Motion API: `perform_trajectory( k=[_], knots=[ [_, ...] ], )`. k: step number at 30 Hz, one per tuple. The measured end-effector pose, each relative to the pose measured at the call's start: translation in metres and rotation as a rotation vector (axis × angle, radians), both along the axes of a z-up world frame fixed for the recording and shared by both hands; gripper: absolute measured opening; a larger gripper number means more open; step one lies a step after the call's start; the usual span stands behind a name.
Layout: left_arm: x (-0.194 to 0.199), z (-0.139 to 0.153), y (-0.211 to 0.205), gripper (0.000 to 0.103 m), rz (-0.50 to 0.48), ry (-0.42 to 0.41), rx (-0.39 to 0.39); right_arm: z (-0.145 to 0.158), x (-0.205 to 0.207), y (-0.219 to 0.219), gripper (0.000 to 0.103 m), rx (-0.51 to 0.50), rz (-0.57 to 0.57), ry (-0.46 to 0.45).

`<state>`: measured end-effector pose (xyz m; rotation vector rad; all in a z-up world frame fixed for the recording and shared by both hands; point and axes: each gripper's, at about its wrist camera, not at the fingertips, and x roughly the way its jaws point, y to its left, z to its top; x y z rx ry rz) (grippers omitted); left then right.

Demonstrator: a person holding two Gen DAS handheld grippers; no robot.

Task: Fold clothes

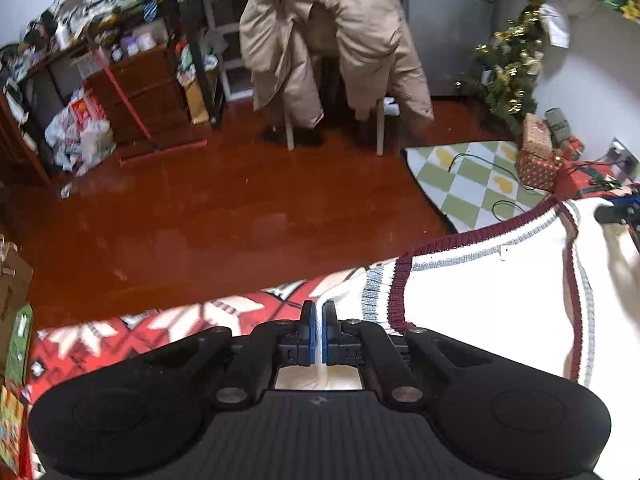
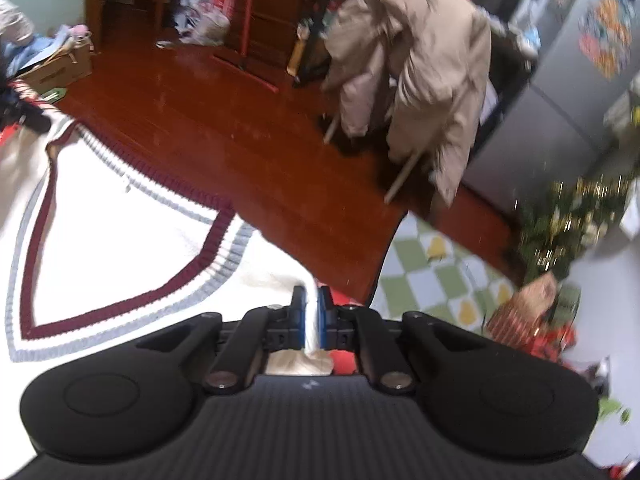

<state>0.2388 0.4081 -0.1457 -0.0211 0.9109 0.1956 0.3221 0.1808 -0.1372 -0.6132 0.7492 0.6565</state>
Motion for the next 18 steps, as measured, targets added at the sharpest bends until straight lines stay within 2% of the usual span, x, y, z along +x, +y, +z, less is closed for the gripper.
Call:
perform_trajectory(
  k=[3, 5, 7, 9, 11, 12, 13, 16, 18],
  knots=[
    [0.005, -0.01, 0.009, 0.004, 0.03, 0.009, -0.037, -0.017, 0.009, 0.001, 0.006, 0.013, -0.029, 0.035],
    [0.009, -0.015, 0.017, 0.008, 0.059, 0.01, -0.076, -0.027, 0.013, -0.002, 0.007, 0.027, -0.049, 0.058],
    [0.01, -0.018, 0.025, 0.02, 0.095, -0.005, -0.109, -0.031, 0.019, -0.007, 0.009, 0.072, -0.087, 0.079],
    [0.01, -0.014, 0.035, 0.022, 0.149, -0.035, -0.155, -0.034, 0.025, -0.013, 0.015, 0.12, -0.125, 0.103],
    [0.008, -0.004, 0.043, 0.026, 0.174, -0.082, -0.218, -0.029, 0.033, -0.024, 0.027, 0.182, -0.151, 0.132],
    [0.007, 0.001, 0.046, 0.034, 0.162, -0.104, -0.254, -0.026, 0.037, -0.03, 0.03, 0.214, -0.161, 0.144],
    [0.004, 0.006, 0.047, 0.038, 0.14, -0.114, -0.263, -0.023, 0.041, -0.037, 0.034, 0.241, -0.164, 0.153],
    [-0.005, 0.017, 0.044, 0.038, 0.053, -0.121, -0.244, -0.009, 0.045, -0.055, 0.035, 0.279, -0.13, 0.132],
    [-0.009, 0.016, 0.038, 0.038, -0.001, -0.099, -0.208, -0.005, 0.043, -0.06, 0.035, 0.27, -0.094, 0.107]
  ],
)
